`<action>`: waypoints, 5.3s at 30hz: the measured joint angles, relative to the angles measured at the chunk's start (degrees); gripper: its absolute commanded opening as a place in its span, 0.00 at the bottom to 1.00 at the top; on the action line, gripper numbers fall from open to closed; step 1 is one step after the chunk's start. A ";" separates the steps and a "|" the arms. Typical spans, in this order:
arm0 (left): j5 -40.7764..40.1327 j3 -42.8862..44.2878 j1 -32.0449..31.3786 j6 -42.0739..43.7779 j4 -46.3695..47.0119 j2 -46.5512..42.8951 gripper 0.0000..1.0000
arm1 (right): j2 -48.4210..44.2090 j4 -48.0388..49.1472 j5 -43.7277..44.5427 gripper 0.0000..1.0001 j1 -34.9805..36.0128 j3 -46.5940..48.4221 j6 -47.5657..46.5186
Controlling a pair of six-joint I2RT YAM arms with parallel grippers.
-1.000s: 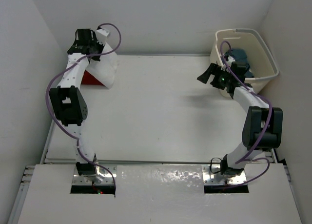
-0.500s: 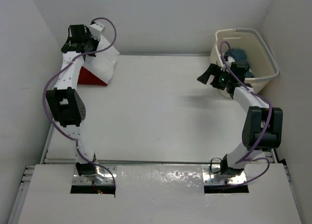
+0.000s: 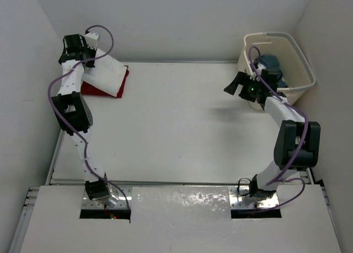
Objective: Fold and stack the t-shirts
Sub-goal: Put the neatly folded tshirt into the corner of the board with the left arm, then grab crumpled tshirt from bin with the right arm, then move the tshirt to the center of the board
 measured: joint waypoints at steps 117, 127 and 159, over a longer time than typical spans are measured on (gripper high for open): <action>-35.63 -40.94 -32.48 -51.34 4.37 -40.68 1.00 | 54.47 -18.08 32.13 0.00 -12.57 65.11 0.57; -35.58 -42.69 -32.48 -50.82 5.53 -40.87 1.00 | 39.56 -15.02 42.49 0.00 -5.16 59.08 -3.02; -34.34 -64.30 -28.76 -61.55 10.16 -66.10 1.00 | -2.91 -13.07 -2.49 0.00 24.74 36.09 -13.97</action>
